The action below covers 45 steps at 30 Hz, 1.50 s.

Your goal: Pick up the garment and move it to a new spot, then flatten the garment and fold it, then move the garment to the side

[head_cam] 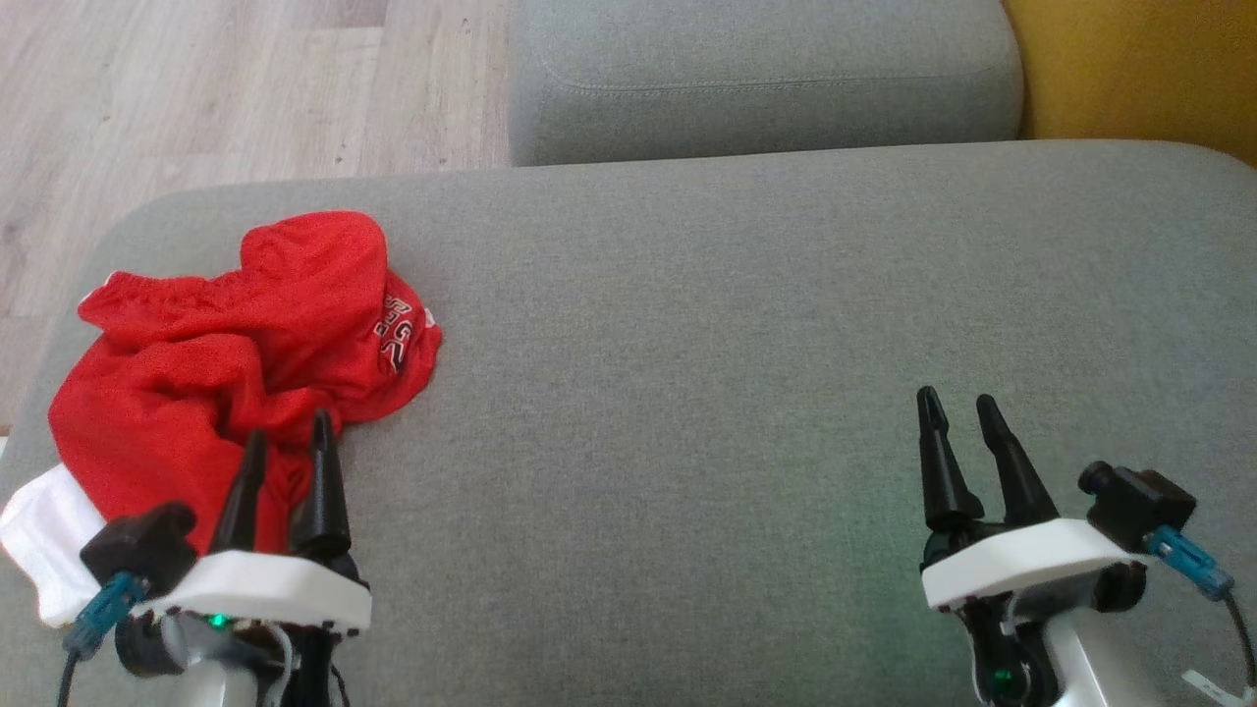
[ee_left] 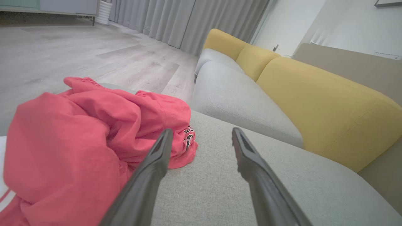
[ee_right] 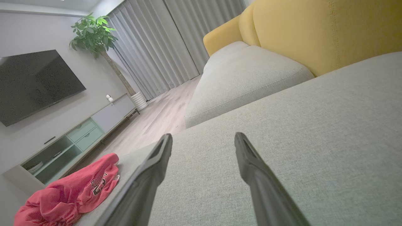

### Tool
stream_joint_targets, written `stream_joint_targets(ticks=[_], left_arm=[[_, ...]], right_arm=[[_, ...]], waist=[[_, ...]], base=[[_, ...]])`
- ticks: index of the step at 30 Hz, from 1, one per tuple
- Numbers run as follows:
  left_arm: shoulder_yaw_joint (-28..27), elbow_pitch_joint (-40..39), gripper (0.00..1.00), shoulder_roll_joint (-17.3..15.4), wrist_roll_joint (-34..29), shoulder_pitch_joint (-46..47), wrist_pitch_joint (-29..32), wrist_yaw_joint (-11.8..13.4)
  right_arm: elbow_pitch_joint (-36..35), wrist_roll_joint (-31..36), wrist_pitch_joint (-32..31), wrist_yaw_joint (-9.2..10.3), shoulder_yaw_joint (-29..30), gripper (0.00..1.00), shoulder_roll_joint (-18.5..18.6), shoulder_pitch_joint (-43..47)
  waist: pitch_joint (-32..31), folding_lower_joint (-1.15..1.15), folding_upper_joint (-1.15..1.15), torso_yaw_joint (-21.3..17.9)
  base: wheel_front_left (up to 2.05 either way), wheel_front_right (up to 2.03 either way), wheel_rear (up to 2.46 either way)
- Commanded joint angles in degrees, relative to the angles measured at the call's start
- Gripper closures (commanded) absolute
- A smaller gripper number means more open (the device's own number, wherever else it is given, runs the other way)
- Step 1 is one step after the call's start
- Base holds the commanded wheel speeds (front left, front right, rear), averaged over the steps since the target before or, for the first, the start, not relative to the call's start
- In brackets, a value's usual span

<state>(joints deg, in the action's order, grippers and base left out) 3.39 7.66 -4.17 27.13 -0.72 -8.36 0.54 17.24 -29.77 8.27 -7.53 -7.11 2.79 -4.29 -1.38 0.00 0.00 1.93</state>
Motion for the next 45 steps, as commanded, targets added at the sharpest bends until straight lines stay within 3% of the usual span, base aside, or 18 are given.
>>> stream_joint_targets(ticks=[1, 35, 45], left_arm=[[-0.81, -2.29, 0.0, -1.22, -1.72, 2.48, -0.85, 0.26], [0.71, -4.63, 0.0, -2.05, -25.13, 3.01, -6.54, 2.17], [-0.57, -4.64, 0.0, -1.27, -24.62, 2.77, -6.64, 1.04]], right_arm=[[-1.79, 1.71, 0.89, 0.03, -1.07, 0.0, 0.08, -4.04], [-1.54, 22.39, 6.63, 0.04, -3.7, 0.0, 0.09, -6.92], [-1.79, 21.0, 6.73, 0.04, -2.94, 0.0, 0.1, -6.71]], waist=[[-0.02, 0.0, 0.0, 0.0], [-1.01, 0.0, 0.0, 0.2], [-0.94, 0.0, 0.0, 0.15]], base=[[0.0, 0.0, 0.0], [0.0, 0.0, 0.0], [0.0, 0.0, 0.0]])
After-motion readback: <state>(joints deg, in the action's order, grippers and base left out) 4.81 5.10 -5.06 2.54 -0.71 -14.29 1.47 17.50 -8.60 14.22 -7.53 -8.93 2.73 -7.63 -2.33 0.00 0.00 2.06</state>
